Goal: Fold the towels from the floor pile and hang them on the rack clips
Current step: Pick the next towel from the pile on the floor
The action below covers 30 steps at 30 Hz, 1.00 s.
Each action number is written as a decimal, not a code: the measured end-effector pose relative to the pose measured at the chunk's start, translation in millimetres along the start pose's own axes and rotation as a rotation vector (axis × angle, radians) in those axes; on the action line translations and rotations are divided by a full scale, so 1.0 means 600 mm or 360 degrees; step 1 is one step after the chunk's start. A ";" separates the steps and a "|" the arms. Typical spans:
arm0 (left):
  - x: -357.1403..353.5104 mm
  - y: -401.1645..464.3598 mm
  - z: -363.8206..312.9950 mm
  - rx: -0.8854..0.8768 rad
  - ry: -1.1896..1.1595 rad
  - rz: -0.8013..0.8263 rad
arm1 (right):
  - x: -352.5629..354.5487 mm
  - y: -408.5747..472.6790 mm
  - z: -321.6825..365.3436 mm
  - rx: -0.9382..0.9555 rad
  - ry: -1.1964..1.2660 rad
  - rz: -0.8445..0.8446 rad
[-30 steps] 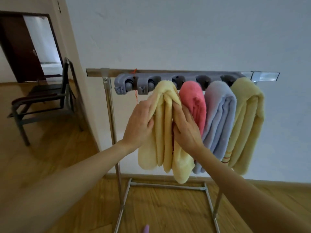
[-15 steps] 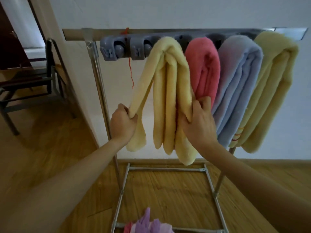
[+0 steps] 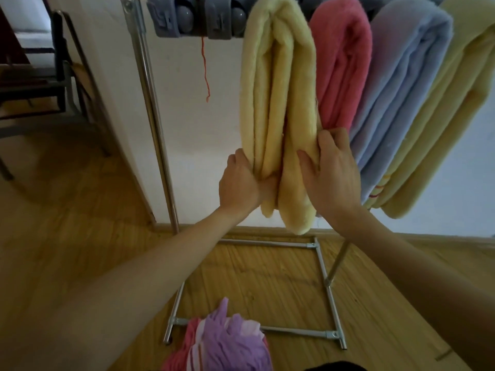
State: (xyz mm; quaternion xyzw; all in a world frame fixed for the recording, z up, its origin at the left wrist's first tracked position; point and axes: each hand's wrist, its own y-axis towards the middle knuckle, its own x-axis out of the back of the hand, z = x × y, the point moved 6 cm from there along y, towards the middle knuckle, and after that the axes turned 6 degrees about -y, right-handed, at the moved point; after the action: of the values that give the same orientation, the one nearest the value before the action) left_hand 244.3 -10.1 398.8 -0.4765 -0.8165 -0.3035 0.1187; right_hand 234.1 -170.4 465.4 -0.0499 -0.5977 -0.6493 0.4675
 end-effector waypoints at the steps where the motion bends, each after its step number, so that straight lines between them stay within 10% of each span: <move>1: 0.002 0.004 0.007 0.0005 -0.0033 -0.0024 | 0.003 -0.005 0.003 0.0013 0.0019 -0.0011; 17: 0.176 0.039 0.069 -0.0136 0.0297 -0.0367 | -0.079 -0.045 0.112 -0.0008 0.0408 0.0337; 30: 0.049 -0.006 0.089 -0.0240 0.0216 0.0171 | -0.152 -0.059 0.042 -0.0050 0.0341 0.0480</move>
State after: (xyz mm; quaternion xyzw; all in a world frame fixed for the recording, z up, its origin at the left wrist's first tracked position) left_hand 231.3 42.0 369.8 -0.5056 -0.7547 -0.3888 0.1538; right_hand 248.9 -105.2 389.7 -0.0767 -0.5202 -0.5828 0.6196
